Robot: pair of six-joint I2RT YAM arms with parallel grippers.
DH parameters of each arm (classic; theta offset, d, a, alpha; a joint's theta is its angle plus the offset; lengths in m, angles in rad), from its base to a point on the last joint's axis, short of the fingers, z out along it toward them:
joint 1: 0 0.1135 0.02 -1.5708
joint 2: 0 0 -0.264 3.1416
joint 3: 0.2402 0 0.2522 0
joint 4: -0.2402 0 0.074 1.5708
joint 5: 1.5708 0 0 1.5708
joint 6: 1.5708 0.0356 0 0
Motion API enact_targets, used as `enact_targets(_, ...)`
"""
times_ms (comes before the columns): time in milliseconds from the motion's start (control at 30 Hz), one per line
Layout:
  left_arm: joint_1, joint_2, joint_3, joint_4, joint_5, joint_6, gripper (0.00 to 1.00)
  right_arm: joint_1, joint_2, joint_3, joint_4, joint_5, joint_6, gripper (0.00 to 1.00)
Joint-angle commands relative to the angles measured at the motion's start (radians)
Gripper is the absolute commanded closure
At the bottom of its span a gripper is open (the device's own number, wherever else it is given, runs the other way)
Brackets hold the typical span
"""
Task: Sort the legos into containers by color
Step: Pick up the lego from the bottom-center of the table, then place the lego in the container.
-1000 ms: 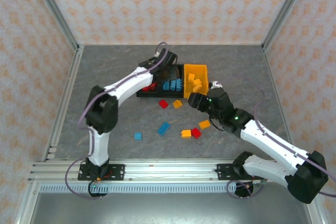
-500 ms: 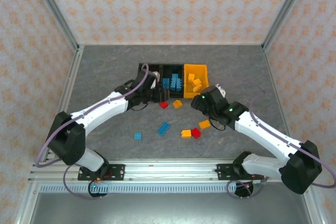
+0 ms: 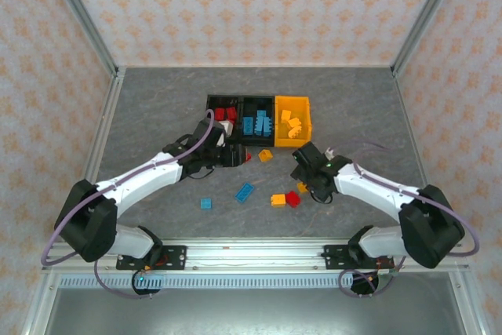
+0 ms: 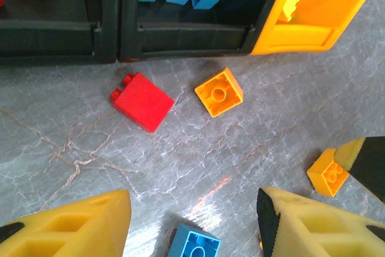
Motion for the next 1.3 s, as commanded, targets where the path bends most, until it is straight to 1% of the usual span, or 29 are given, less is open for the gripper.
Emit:
enact_targets(0,-0.006,0.004,-0.014,0.047,0.016,-0.025,0.41,-0.004,0.031,-0.005,0.04,0.011,0.039,0.18)
enact_targets(100,-0.007,0.009,-0.016,0.05,0.015,-0.032,0.41,-0.004,0.066,0.004,0.034,0.026,0.046,0.21)
enact_targets(200,-0.007,0.003,-0.025,0.051,0.005,-0.04,0.41,-0.008,0.09,0.005,0.034,0.023,0.048,0.26)
enact_targets(267,-0.007,-0.001,-0.039,0.059,0.002,-0.047,0.41,-0.01,0.103,0.002,0.04,0.015,0.043,0.32)
enact_targets(367,-0.007,-0.005,-0.055,0.071,0.0,-0.048,0.41,-0.012,0.114,0.008,0.038,0.014,0.03,0.43)
enact_targets(400,-0.008,-0.006,-0.06,0.074,0.001,-0.048,0.41,-0.013,0.114,0.011,0.035,0.016,0.027,0.46)
enact_targets(433,-0.007,-0.007,-0.064,0.08,0.001,-0.076,0.41,-0.013,0.111,0.016,0.032,0.02,0.022,0.49)
enact_targets(567,-0.007,-0.008,-0.065,0.081,0.001,-0.08,0.41,-0.022,0.096,0.035,0.024,0.032,-0.003,0.59)
enact_targets(700,-0.007,-0.011,-0.057,0.076,-0.006,-0.076,0.41,-0.034,0.072,0.074,-0.004,0.05,-0.03,0.62)
enact_targets(833,-0.007,-0.016,-0.052,0.074,-0.017,-0.078,0.41,-0.041,0.034,0.146,-0.034,0.089,-0.067,0.63)
enact_targets(967,-0.007,-0.023,-0.043,0.07,-0.02,-0.084,0.42,-0.082,0.032,0.247,-0.056,0.112,-0.136,0.62)
enact_targets(1133,-0.007,-0.054,-0.045,0.059,-0.029,-0.096,0.42,-0.159,0.106,0.398,-0.046,0.112,-0.243,0.62)
enact_targets(1267,-0.007,-0.096,-0.067,0.056,-0.047,-0.117,0.42,-0.19,0.22,0.534,-0.029,0.106,-0.316,0.62)
